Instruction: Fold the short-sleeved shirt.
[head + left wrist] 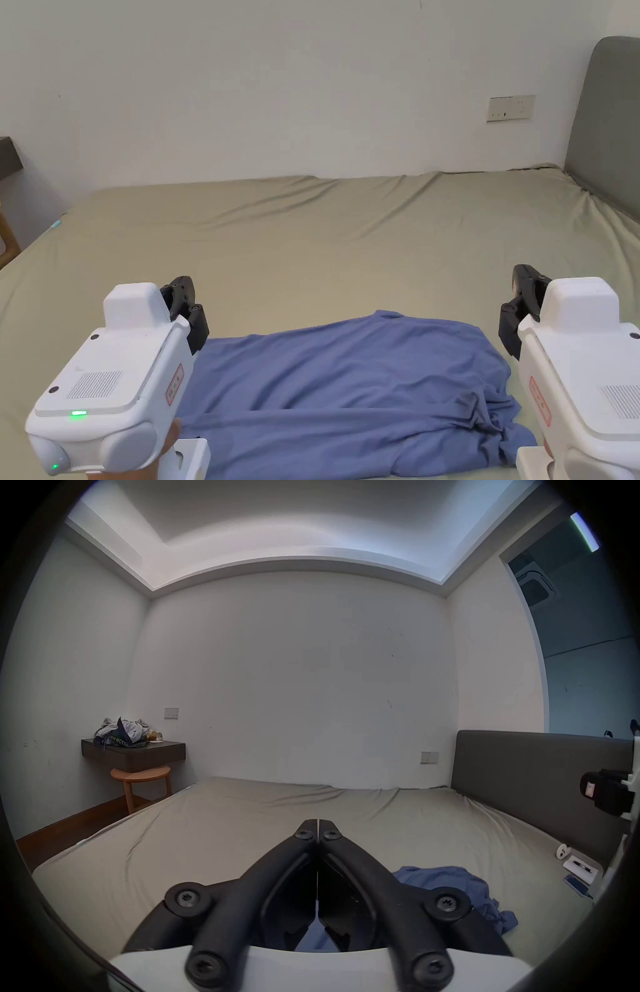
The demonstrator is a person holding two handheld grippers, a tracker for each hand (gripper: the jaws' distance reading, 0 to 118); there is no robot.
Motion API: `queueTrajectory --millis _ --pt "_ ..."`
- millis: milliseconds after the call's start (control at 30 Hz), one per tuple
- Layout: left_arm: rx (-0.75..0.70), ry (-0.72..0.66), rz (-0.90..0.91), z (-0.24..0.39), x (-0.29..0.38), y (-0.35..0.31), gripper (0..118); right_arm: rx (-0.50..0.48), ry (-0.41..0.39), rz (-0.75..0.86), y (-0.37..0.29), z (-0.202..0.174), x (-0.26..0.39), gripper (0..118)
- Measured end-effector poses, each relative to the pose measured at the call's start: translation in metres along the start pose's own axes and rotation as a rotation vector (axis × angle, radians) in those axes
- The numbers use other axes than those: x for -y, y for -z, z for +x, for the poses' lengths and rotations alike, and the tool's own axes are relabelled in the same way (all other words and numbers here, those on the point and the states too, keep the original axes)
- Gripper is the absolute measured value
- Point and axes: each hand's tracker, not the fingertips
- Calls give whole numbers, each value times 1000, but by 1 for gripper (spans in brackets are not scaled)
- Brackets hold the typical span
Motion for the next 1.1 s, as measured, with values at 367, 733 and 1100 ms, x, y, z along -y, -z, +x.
queueTrajectory --millis 367,733,1100 --pt "-113 -137 -607 -73 101 58 0 16 -4 -83 35 8 24 2" --pt "-230 -180 -898 -109 195 72 102 19 6 -247 74 7 74 2" --pt "-196 -109 -903 -91 202 77 15 57 39 -692 106 45 182 43"
